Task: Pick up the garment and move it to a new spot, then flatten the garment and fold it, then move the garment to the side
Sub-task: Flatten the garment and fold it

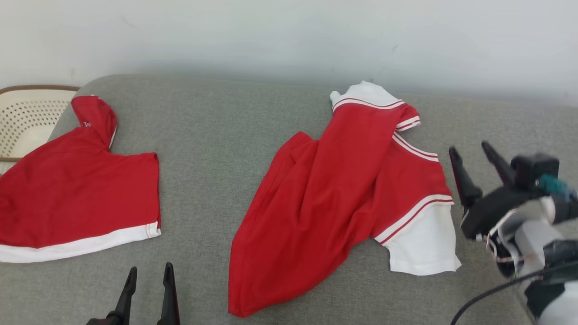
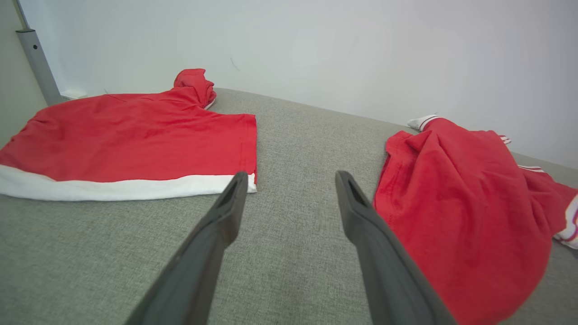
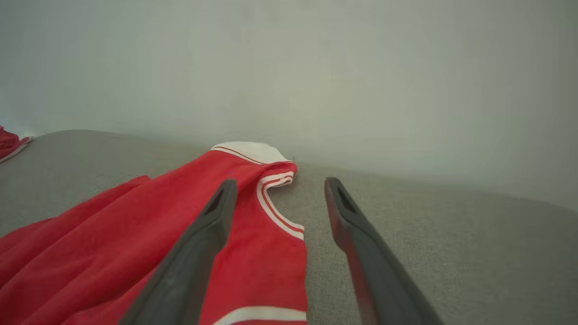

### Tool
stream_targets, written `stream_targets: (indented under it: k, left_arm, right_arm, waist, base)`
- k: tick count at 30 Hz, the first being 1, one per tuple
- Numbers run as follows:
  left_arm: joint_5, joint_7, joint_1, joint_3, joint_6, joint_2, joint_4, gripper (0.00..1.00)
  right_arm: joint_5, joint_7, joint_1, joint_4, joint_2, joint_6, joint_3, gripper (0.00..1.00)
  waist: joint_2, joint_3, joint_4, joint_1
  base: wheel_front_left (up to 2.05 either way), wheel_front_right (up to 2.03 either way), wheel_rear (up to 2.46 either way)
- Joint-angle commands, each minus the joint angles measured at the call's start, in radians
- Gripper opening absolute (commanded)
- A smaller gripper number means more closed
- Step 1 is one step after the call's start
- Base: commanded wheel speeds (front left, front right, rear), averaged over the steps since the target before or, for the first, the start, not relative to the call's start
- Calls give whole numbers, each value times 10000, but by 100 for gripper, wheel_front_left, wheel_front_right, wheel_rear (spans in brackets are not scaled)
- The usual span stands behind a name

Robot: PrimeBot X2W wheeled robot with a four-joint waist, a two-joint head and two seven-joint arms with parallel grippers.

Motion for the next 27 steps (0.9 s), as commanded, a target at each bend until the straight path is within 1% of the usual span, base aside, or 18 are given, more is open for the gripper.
stream_targets:
  k: [1, 5, 11, 16, 18, 23, 25, 26, 27]
  left_arm:
    - [51, -34, 100, 44, 33, 5, -30, 100]
    - [64, -34, 198, 12, 49, 4, -74, 100]
    - [23, -34, 170, -41, 70, 2, -72, 100]
    - [-16, -34, 109, -127, 78, 2, -88, 100]
    - [-22, -34, 95, -152, 63, 3, -93, 100]
    - [1, -34, 71, -155, 10, 2, -41, 100]
    - [3, -34, 61, -171, -10, 2, -4, 100]
    - [4, -34, 61, -168, -17, 2, 15, 100]
    - [6, -34, 61, -182, -9, 2, 31, 100]
  right_arm:
    - [39, -52, 249, -109, 12, -2, -54, 100]
    - [-103, 139, 1294, -644, 196, -2, -464, 100]
    - [-232, 843, 2635, -1339, 494, -2, -970, 100]
    - [-470, 1574, 3237, -1653, 661, -2, -1352, 100]
    - [-427, 1772, 3351, -1740, 827, -2, -1581, 100]
    - [-563, 2339, 3556, -1724, 1092, -2, -1832, 100]
    - [-599, 2459, 3597, -1720, 1167, -2, -1878, 84]
    - [-627, 2480, 3617, -1715, 1187, -2, -1918, 7]
    - [-678, 2420, 3631, -1748, 1200, -2, -1923, 0]
  waist:
    - [0, -60, -83, 1]
    - [0, -97, -202, 1]
    - [0, -149, -262, 1]
    - [0, -87, -221, 1]
    - [0, -60, -175, 1]
    - [0, -34, -26, 1]
    - [0, -45, 33, 1]
    - [0, -62, 56, 1]
    - [0, -80, 78, 1]
  base:
    - [0, 0, 0]
    - [0, 0, 0]
    - [0, 0, 0]
    - [0, 0, 0]
    - [0, 0, 0]
    - [0, 0, 0]
    - [0, 0, 0]
    - [0, 0, 0]
    - [0, 0, 0]
